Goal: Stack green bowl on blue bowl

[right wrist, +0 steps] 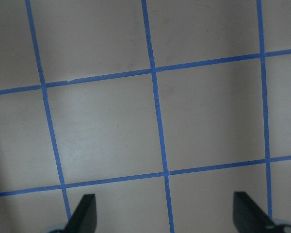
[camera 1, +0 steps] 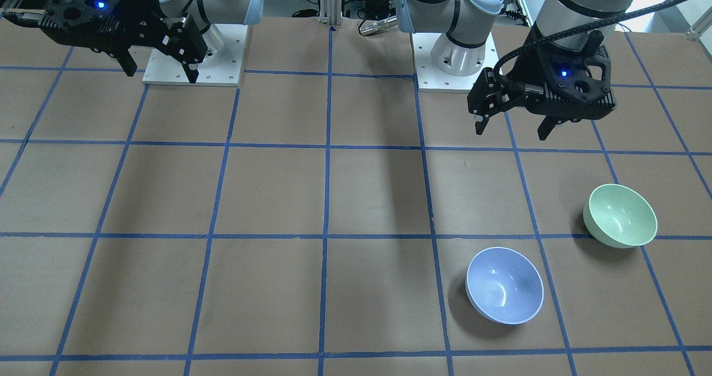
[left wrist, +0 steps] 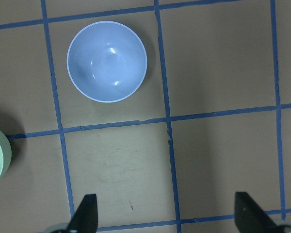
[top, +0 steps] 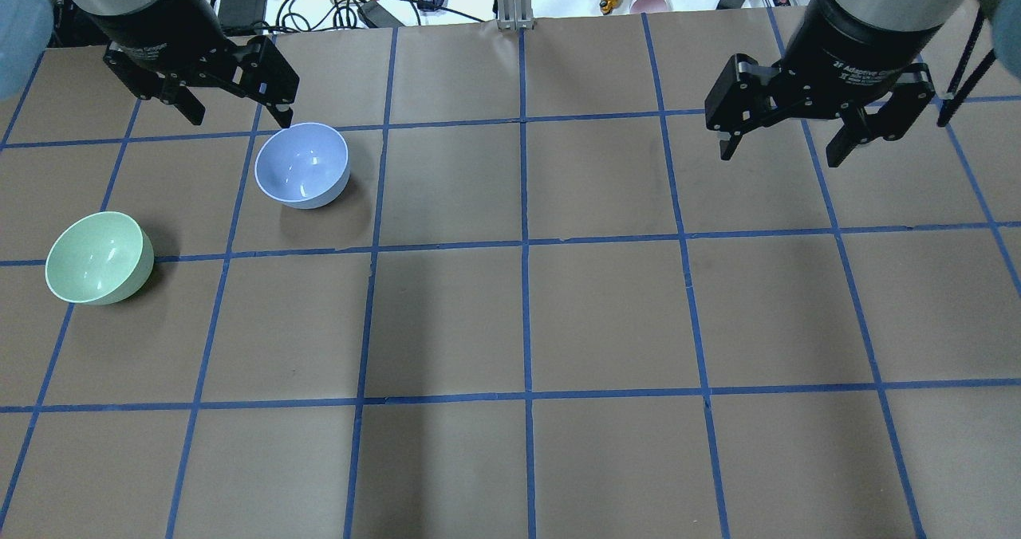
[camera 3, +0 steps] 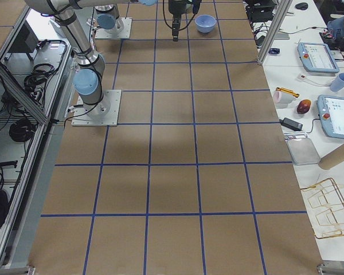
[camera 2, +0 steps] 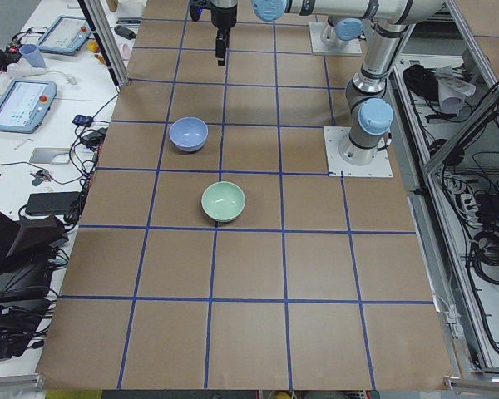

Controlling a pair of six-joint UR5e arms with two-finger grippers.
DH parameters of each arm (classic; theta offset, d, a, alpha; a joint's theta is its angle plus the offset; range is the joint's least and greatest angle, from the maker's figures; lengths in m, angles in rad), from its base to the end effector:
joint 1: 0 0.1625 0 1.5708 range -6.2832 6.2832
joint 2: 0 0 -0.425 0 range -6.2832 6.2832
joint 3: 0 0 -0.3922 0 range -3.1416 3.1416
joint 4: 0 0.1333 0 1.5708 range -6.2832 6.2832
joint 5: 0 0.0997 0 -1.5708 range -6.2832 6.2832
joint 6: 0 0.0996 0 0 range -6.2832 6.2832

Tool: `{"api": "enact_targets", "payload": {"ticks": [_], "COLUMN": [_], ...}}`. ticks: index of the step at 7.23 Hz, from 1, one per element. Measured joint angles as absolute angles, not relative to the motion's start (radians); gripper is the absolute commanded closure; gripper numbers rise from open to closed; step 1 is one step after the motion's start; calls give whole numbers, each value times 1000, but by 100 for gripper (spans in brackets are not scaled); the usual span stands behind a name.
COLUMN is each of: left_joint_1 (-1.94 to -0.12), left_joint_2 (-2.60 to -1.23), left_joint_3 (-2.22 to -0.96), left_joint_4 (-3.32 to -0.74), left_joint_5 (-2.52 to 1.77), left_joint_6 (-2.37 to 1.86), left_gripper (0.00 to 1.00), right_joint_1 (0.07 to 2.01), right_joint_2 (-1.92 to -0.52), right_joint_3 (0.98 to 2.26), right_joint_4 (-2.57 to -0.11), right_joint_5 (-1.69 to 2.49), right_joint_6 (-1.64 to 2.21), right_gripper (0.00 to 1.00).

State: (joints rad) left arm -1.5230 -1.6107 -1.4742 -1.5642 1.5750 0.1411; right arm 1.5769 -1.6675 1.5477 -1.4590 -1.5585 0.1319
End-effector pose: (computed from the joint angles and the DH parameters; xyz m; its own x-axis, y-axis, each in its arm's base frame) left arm -0.1082 -0.5201 0.5163 -0.9956 0.0926 -0.0131 0.0933 0.9937 -0.0620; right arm 0.1373 -0.4480 0.5336 -0.9920 0.1254 -0.0132 0.1255 0.9921 -0.0063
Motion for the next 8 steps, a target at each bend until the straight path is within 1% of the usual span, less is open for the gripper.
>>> {"api": "enact_targets", "payload": {"ticks": [3, 8], "left_joint_1": [-1504, -1210], "left_joint_2": [-1616, -1684], "left_joint_3": [-1468, -1489], "left_joint_4": [-1566, -1590], "left_joint_5": [1576, 1577], "left_joint_6": [143, 311], "left_gripper": [0, 0], "right_joint_1": [1577, 1577], "right_joint_2": [-1667, -1667], "right_joint_3": [1547, 1547], "right_joint_4": [-1459, -1460], "right_joint_5": [-1559, -1559], "right_joint_6": [132, 132], "right_gripper": [0, 0]}}
